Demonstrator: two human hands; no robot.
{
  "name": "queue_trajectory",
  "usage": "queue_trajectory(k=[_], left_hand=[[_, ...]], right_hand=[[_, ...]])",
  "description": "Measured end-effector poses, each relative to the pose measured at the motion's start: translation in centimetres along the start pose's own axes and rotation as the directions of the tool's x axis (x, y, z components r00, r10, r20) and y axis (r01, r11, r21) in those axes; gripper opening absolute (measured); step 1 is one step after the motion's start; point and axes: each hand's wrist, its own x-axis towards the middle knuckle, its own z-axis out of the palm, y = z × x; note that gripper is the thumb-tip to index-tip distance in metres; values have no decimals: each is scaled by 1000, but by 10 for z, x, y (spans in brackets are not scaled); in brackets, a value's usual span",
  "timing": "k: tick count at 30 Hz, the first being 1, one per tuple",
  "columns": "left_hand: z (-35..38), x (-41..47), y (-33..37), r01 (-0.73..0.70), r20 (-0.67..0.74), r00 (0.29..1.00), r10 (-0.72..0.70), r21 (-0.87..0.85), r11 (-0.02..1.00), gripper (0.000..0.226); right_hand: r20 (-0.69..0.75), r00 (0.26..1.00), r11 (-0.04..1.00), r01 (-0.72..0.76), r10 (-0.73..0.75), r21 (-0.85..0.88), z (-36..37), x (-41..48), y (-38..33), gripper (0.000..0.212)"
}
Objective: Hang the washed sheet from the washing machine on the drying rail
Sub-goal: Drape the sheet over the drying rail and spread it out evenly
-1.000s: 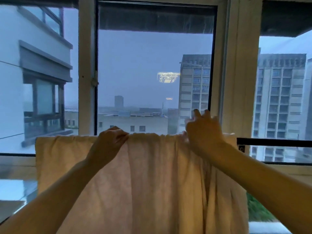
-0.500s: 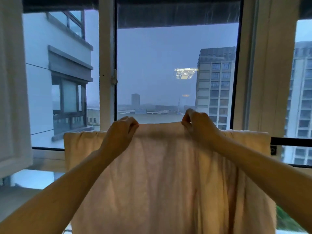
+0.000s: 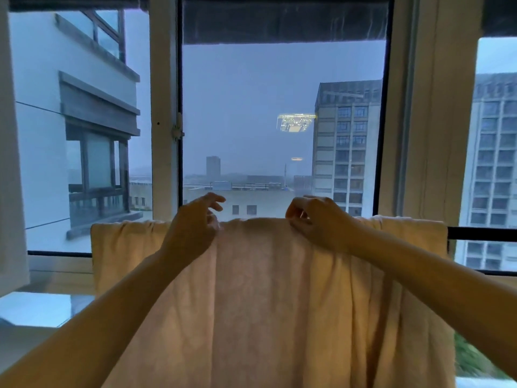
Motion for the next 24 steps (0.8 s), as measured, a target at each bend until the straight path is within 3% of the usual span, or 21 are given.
queue_trajectory(k=[4, 6, 9, 14, 20, 24], left_hand=[[25, 3, 53, -217, 157, 962, 225, -66, 974, 19], [37, 6, 71, -283, 166, 941, 296, -97, 954, 17], [48, 14, 74, -220, 126, 962, 242, -165, 961, 7], [57, 21, 73, -164, 115, 975, 191, -211, 964, 12], [60, 17, 70, -281, 35, 956, 292, -179, 943, 11], [62, 21, 66, -291, -60, 957, 285, -189, 938, 10]], right_hand=[[48, 997, 996, -63, 66, -55, -8, -12, 2, 20], [23, 996, 987, -87, 91, -133, -9, -18, 4, 24], [-9, 994, 970, -111, 112, -214, -12, -29, 16, 30], [-26, 990, 989, -139, 137, -48, -15, -40, 35, 21], [-165, 977, 991, -132, 132, 16, -15, -35, 37, 13], [-201, 955, 976, -219, 218, 18, -23, -37, 57, 15]])
